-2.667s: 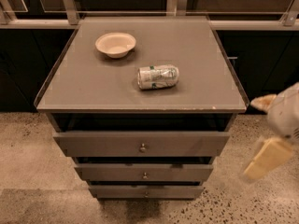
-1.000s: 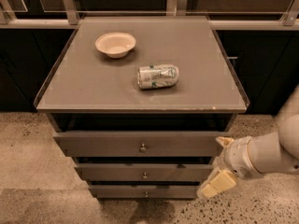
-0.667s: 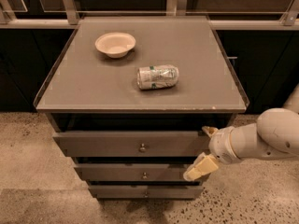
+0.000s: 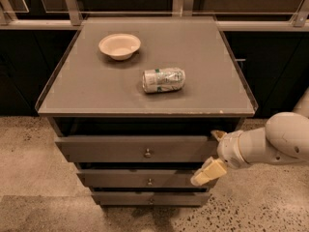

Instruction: Open top drawer

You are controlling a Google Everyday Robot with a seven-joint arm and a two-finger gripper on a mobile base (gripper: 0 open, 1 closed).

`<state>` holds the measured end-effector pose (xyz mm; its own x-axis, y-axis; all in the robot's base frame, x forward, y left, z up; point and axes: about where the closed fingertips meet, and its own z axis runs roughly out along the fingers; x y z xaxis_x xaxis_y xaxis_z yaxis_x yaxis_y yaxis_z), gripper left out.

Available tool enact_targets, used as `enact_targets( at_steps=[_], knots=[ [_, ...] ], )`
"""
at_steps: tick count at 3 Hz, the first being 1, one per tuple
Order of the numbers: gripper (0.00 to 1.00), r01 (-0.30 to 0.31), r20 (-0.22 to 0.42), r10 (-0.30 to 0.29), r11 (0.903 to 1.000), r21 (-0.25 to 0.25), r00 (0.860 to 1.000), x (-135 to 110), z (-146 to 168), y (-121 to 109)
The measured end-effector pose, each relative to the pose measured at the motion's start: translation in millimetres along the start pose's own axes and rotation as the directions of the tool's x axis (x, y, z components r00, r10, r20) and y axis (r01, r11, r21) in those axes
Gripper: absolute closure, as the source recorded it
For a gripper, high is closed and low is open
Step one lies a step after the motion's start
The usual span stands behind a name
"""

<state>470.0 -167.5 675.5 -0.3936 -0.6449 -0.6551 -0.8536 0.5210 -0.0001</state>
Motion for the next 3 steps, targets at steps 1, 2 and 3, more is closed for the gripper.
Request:
enact_targets(
  at_steps=[1,2,3],
  knots=[
    [0.00,-0.006,0.001,0.006,0.9999,0.013,1.000,0.4,29.2,-26.6],
    [0.00,-0.006,0.002,0.006,0.9999,0.012,1.000,0.4,29.9,-26.7],
    [0.00,-0.007,-0.031,0.006,0.9999,-0.012,1.000,2.4,33.6,-24.6]
  ],
)
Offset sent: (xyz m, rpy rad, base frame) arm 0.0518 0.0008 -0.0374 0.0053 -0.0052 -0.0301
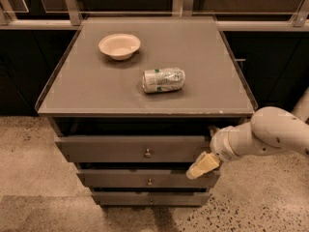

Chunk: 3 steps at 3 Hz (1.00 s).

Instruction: Open top drawer

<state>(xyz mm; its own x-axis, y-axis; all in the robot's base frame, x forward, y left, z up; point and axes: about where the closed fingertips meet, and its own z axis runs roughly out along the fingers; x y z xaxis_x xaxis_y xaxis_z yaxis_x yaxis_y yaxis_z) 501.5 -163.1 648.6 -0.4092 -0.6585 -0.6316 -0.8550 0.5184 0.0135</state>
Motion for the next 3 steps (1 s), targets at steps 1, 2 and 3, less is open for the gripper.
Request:
enact_targets(
  at_steps=[1,2,3],
  knots=[
    [0.00,-0.009,-0.039,0.008,0.9996,-0.027,0.999,2.8,1.0,1.4],
    [0.00,-0.021,-0.059,0.018,0.9984,-0.052,0.998,6.8,-0.9,5.7],
    [0.00,-0.021,-0.059,0.018,0.9984,-0.052,0.998,4.8,-3.4,5.7]
  ],
)
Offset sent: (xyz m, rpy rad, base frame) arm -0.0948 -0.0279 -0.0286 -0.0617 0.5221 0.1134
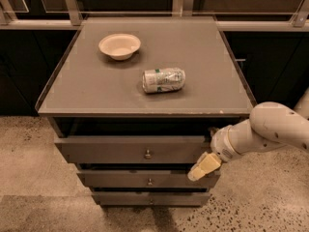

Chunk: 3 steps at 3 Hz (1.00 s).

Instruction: Open top drawer

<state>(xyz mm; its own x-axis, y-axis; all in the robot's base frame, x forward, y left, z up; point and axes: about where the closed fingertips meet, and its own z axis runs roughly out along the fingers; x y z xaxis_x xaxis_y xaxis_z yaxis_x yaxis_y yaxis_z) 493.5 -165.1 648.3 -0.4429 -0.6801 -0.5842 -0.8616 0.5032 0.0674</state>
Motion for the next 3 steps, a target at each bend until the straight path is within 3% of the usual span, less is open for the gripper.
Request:
enact_targets(
  at_steps=[3],
  knots=[
    [0.00,-0.029,-0.005,0.029,0.9986,-0.045,1.000,4.4,-6.2,11.7]
  ],
)
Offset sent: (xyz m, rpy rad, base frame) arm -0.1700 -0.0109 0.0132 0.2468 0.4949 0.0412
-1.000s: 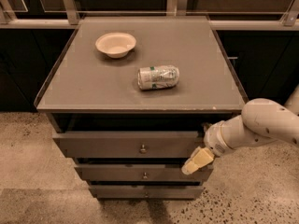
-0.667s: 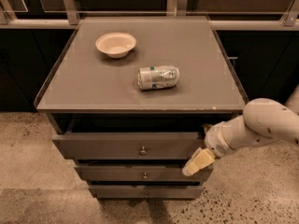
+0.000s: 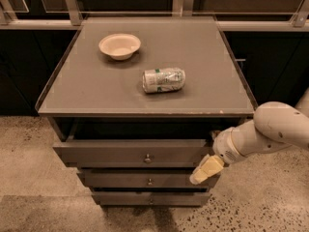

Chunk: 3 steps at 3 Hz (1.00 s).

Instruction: Open top drawer

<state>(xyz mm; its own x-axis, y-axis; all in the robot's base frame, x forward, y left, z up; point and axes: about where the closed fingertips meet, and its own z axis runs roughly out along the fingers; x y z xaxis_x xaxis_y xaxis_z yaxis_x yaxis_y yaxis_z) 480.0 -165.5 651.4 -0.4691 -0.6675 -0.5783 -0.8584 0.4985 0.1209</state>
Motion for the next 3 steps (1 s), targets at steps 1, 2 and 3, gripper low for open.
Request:
enact_targets(
  at_steps=[1,2,3],
  knots=[
    [0.00,0.000,0.000,0.000,1.0000,0.000,1.000,-1.3,-1.9,0.3],
    [0.00,-0.020,-0.002,0.020,0.9992,-0.034,1.000,3.1,-5.5,9.7],
    [0.00,-0.039,0.058,0.045,0.9939,-0.103,0.997,7.1,-22.2,27.0]
  ],
)
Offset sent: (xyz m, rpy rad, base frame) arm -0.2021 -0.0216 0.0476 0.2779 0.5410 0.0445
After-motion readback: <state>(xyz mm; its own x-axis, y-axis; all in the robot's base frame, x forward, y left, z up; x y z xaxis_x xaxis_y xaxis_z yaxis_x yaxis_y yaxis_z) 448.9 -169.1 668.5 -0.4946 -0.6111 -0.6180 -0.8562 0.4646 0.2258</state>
